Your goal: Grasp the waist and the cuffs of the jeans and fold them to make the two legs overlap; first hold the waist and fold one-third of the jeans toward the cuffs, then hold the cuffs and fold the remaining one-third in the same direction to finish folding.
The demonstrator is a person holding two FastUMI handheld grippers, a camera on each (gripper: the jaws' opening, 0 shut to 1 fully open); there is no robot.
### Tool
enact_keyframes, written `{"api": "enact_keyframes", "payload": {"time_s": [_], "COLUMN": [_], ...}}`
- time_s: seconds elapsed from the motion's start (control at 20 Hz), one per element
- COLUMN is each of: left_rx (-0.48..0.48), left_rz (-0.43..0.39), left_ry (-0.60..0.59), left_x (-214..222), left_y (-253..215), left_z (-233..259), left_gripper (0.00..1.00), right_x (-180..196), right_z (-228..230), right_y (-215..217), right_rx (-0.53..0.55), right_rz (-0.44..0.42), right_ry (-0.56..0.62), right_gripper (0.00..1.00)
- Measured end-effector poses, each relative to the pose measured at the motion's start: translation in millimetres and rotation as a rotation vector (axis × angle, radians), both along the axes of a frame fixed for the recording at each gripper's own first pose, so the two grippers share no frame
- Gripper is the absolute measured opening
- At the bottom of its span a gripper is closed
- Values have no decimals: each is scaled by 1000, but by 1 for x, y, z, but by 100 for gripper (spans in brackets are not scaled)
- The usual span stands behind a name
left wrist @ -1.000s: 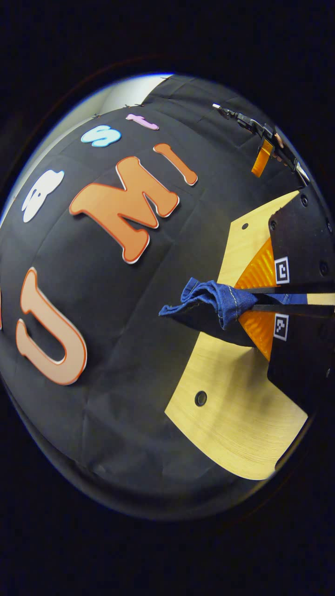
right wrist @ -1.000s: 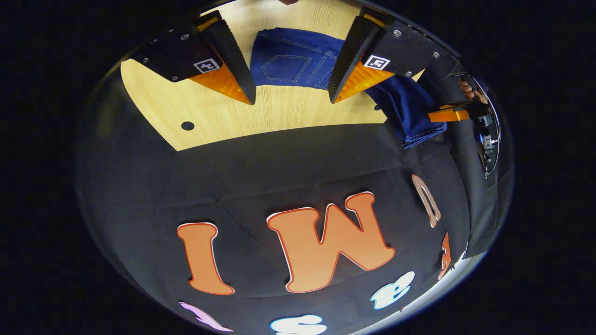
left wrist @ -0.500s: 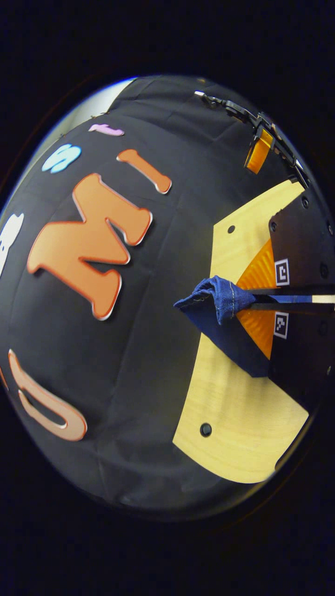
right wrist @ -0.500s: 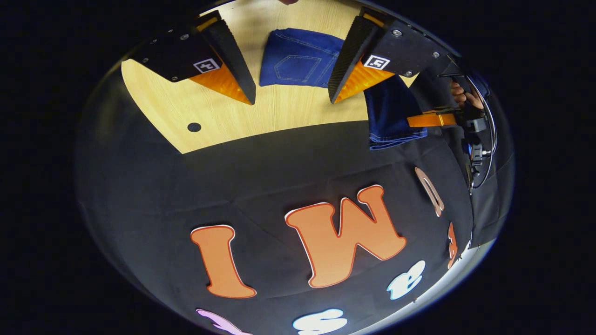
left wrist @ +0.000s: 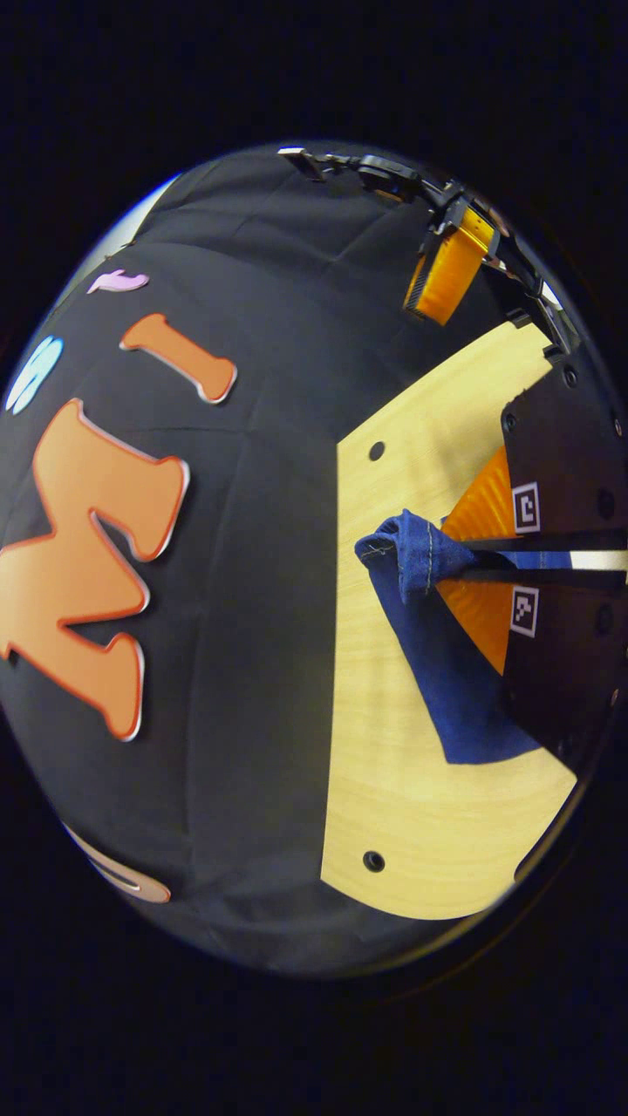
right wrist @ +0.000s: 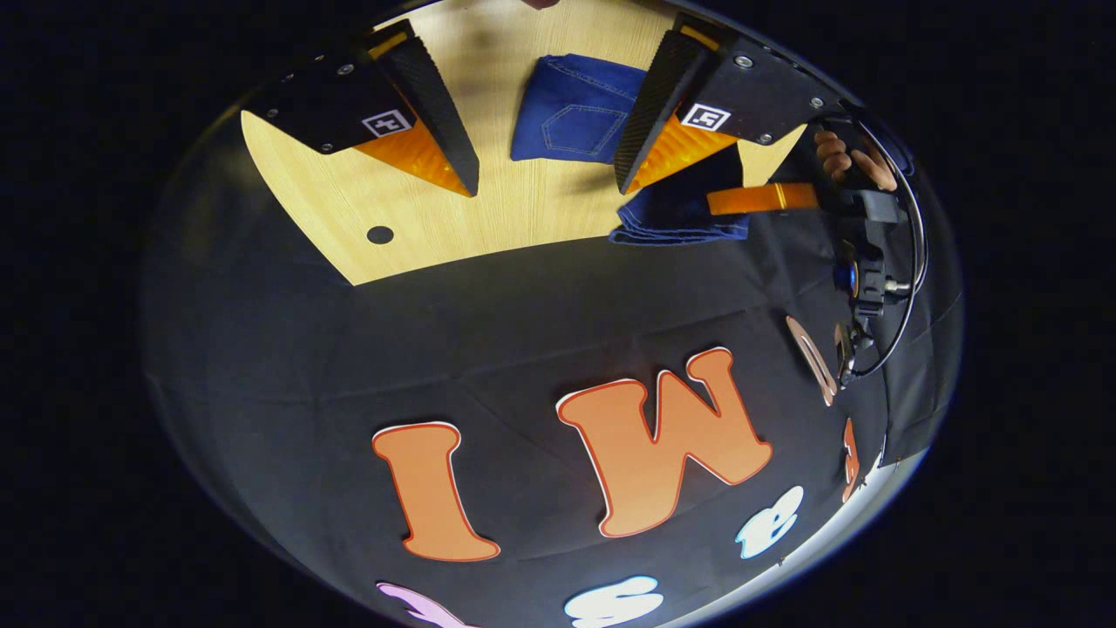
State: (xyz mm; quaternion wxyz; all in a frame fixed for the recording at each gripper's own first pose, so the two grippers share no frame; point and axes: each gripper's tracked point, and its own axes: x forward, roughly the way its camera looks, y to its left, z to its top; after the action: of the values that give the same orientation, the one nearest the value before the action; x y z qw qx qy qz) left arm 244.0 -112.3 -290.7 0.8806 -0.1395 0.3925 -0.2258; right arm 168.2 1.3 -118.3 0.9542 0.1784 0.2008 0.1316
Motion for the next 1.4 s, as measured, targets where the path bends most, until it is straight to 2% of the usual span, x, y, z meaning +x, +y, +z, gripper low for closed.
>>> {"api": "enact_keyframes", "payload": {"time_s": [0.1, 0.2, 0.25, 0.3, 0.35, 0.4, 0.45, 0.65, 1.05, 1.2, 1.4], "left_rx": [30, 10, -6, 7, 28, 49, 65, 96, 203, 221, 168], "left_rz": [-89, -162, -185, -188, -183, -171, -144, -3, 301, 372, 441], "left_ry": [22, 16, -8, -45, -89, -130, -181, -338, -672, -721, -706], "left_x": [-25, -45, -49, -48, -43, -39, -33, -24, -31, -46, -57], "left_y": [-26, -47, -53, -52, -47, -38, -28, 14, 130, 168, 194], "left_z": [-10, -3, 5, 9, 16, 21, 32, 81, 197, 224, 218], "left_gripper": [17, 38, 39, 53, 58, 77, 76, 87, 90, 93, 94], "right_x": [2, 5, 6, 7, 8, 10, 10, 10, -8, -18, -29], "right_z": [-1, -2, 0, 6, 12, 17, 23, 69, 149, 164, 159], "right_y": [-1, -2, -2, -2, -3, -2, -1, 11, 66, 89, 118], "right_rx": [9, 9, 9, 15, 10, -3, -25, -102, -198, -210, -200], "right_rz": [4, 2, -6, -10, -23, -29, -37, -70, -46, -42, 2], "right_ry": [-1, -4, -13, -30, -49, -74, -98, -262, -517, -573, -564], "right_gripper": [96, 96, 96, 96, 96, 96, 96, 96, 96, 96, 96]}}
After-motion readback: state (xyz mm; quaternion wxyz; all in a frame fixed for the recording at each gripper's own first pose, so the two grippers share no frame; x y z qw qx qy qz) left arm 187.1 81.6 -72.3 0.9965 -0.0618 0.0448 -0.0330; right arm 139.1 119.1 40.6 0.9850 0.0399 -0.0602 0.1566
